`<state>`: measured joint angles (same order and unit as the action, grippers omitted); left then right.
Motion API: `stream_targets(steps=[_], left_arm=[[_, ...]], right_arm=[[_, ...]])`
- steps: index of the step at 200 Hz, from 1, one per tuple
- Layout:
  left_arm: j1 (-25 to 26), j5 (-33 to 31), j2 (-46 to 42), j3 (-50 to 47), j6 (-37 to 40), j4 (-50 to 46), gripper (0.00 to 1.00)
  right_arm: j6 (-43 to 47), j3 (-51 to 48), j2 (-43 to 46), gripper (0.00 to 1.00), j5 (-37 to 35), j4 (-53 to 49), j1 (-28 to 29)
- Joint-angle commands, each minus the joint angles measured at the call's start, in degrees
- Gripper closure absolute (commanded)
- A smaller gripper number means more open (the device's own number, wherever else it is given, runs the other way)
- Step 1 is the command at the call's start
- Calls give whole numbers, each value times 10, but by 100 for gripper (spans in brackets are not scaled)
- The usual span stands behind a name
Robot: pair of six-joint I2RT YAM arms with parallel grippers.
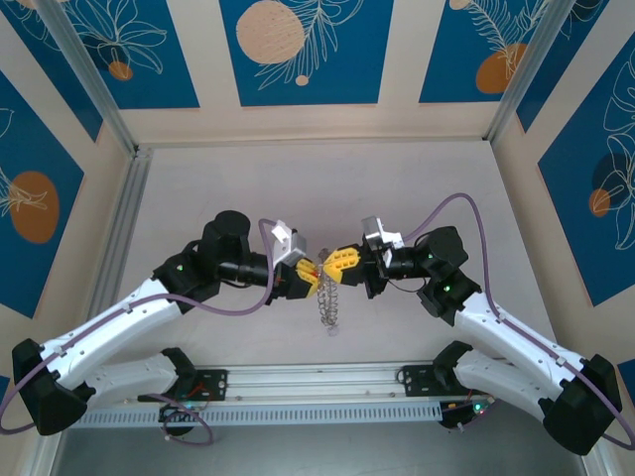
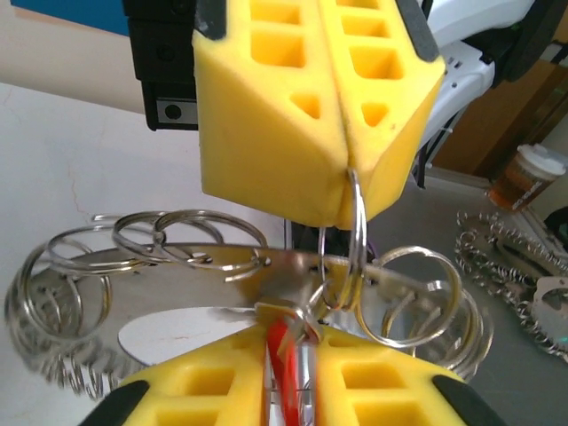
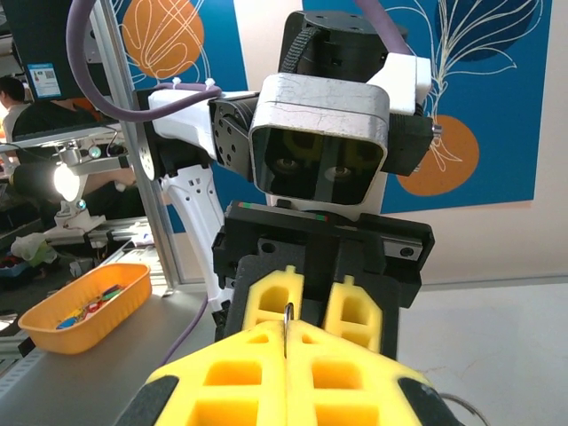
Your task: Put the keys on the keyring
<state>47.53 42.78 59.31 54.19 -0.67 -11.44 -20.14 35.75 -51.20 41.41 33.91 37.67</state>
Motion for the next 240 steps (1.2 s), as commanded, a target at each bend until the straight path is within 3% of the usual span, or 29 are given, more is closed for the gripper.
stream_targets(steps=[1, 28, 79, 126, 240], left_arm=[[4, -6, -11, -2, 5, 5, 90], [4, -33, -22, 9, 23, -32, 100], [4, -107, -25, 50, 68, -123, 100], [3, -222, -32, 87, 100, -170, 100], [4, -230, -9, 146, 147, -230, 100]], right_arm=[[-8, -8, 15, 100, -19, 26, -6], [-10, -13, 18, 100, -19, 27, -13], [-19, -24, 20, 100, -18, 39, -25], [-15, -31, 24, 100, -22, 29, -32], [43, -18, 4, 100, -96, -53, -22]])
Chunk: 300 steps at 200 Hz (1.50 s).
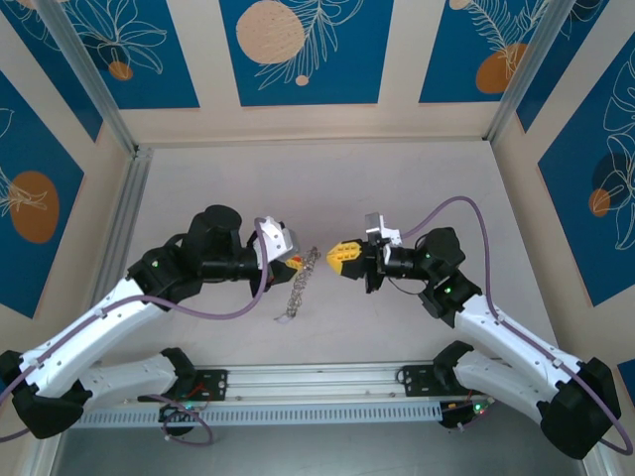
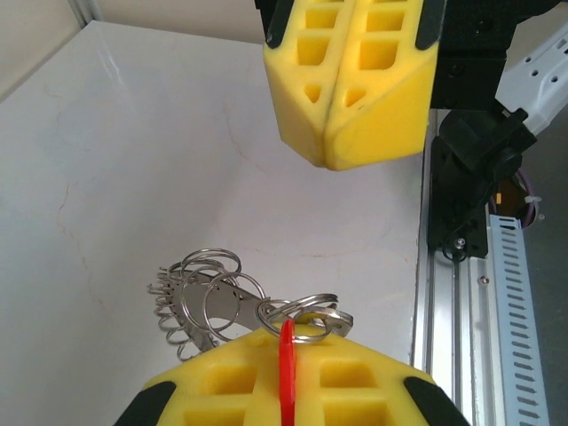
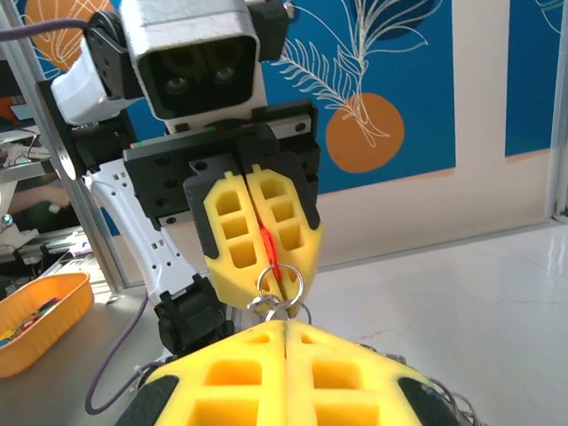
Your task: Put the keys on the keyring
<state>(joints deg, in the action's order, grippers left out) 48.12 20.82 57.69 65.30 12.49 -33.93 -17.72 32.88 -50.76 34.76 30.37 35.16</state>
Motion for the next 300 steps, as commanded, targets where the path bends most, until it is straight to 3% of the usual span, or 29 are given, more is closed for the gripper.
stream_targets(steps=[1, 13, 64, 116, 150, 222, 300], left_arm=[[-2, -10, 8, 36, 16, -5, 100], [-3, -16, 21, 44, 18, -11, 100], [-13, -50, 86, 68, 17, -11, 100], [-47, -40, 179, 70, -1, 36, 100], [-65, -63, 251, 87, -6, 43, 100], [-81, -7, 415, 129, -40, 105, 100], [-85, 11, 577, 233, -73, 115, 100]], right_arm=[[19, 10, 0, 100, -31, -19, 4], [21, 8, 4, 95, -51, -30, 3], [20, -29, 55, 56, -198, -102, -9], [10, -57, 79, 40, -272, -153, -42], [1, -68, 87, 35, -272, -152, -59], [-35, -106, 148, 32, -301, -163, -117], [-49, -116, 146, 31, -290, -165, -148]])
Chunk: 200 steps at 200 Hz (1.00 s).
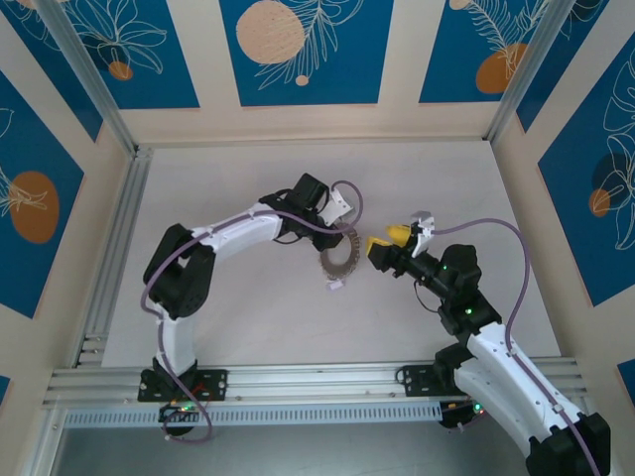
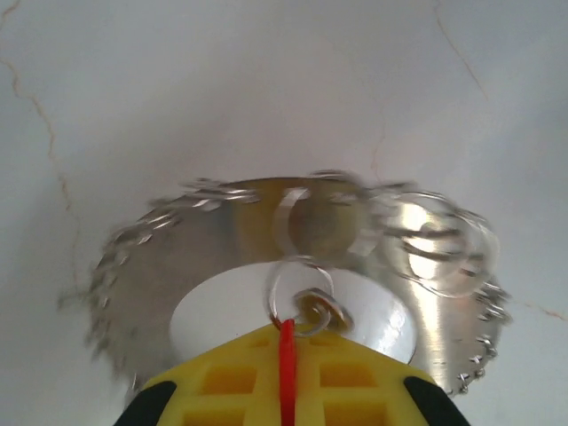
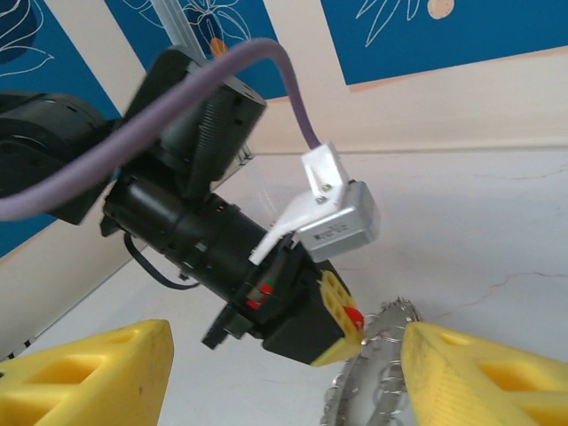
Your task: Put the keys on the keyring
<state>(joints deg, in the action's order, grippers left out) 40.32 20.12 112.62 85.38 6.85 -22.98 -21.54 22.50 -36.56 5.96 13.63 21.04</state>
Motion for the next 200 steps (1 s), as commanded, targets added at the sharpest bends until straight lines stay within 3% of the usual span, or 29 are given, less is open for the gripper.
stream_targets(steps=[1, 90, 158, 176, 200], left_arm=[[-8, 18, 29, 33, -17, 6, 100], [-9, 1, 93, 59, -38, 13, 100], [-9, 54, 105, 92, -62, 21, 83], [-11, 71, 110, 107, -71, 18, 73], [-12, 66, 93, 100, -72, 8, 71]], right_arm=[[-11, -12, 3, 31, -2, 3, -7], [-35, -23, 3, 29, -3, 10, -17], [-38, -25, 10, 29, -7, -1, -18], [-39, -26, 15, 29, -12, -10, -18], [-42, -13, 14, 29, -28, -42, -17]])
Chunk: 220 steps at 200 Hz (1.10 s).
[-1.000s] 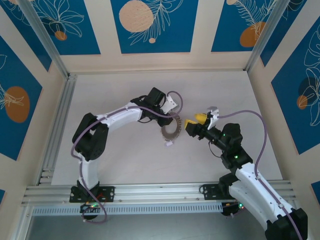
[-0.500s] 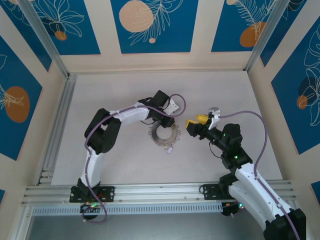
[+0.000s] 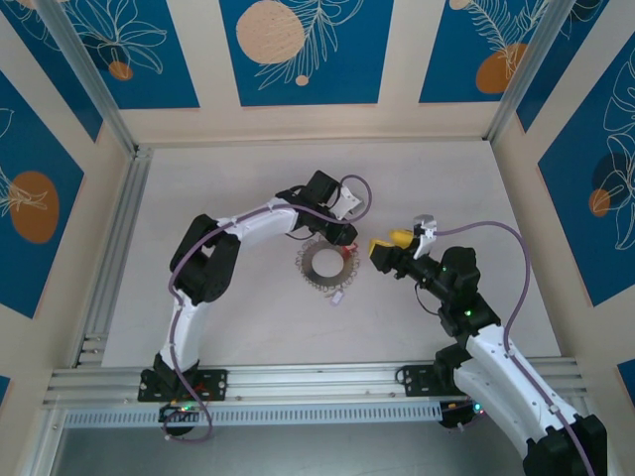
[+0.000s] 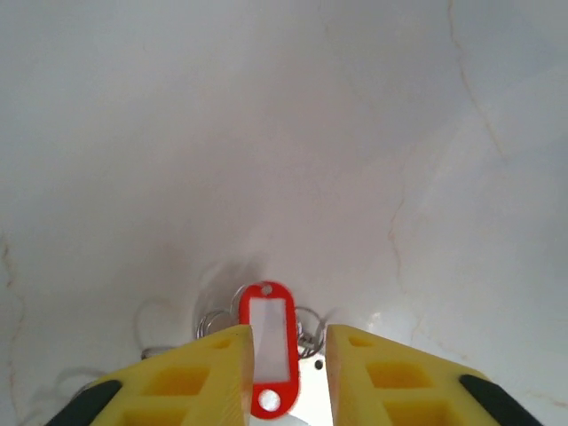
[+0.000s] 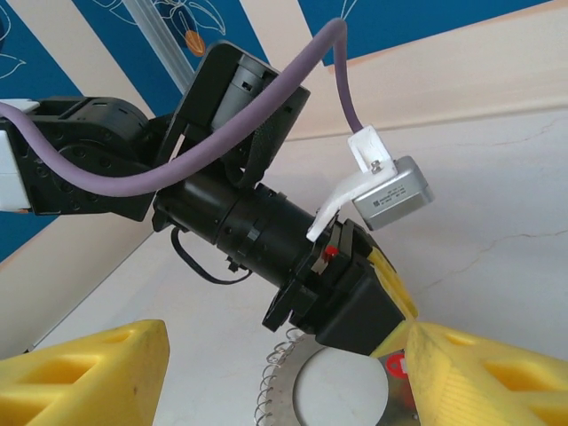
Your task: Put the keys on the keyring
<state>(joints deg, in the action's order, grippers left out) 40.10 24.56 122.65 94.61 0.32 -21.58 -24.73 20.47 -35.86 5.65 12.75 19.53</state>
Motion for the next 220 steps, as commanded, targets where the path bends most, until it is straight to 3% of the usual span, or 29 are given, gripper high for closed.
stream_targets(steps=[1, 25, 37, 59, 95, 113, 138, 148, 166, 183, 220], left_arm=[[-10, 21, -9, 6, -7, -6, 71], [-15, 12, -77, -53, -8, 8, 65], [-19, 1, -120, -97, -9, 19, 62], [-35, -21, -209, -191, -24, 46, 41], [-76, -74, -380, -349, -53, 96, 21], [-97, -131, -455, -412, -72, 113, 0], [-119, -227, -527, -489, -127, 163, 0], [-123, -263, -547, -509, -136, 170, 0], [-131, -384, -570, -544, -163, 176, 0], [-151, -433, -574, -566, -175, 177, 0], [-153, -491, -594, -620, -135, 245, 0]], right_arm=[[-10, 8, 7, 29, -26, -35, -3], [-12, 26, 6, 26, -66, -90, -2], [-10, 35, 1, 0, -88, -115, -3], [-12, 43, -5, 1, -133, -146, -4], [-3, 45, -9, 1, -173, -150, -25], [1, 44, -27, 1, -183, -130, -48], [2, 40, -83, 1, -234, -75, -68], [37, 38, -113, 0, -212, -41, -76], [89, 55, -163, 0, -176, -22, -88], [165, 44, -202, 1, -121, 46, -95], [222, 12, -275, 1, -144, 171, -114]])
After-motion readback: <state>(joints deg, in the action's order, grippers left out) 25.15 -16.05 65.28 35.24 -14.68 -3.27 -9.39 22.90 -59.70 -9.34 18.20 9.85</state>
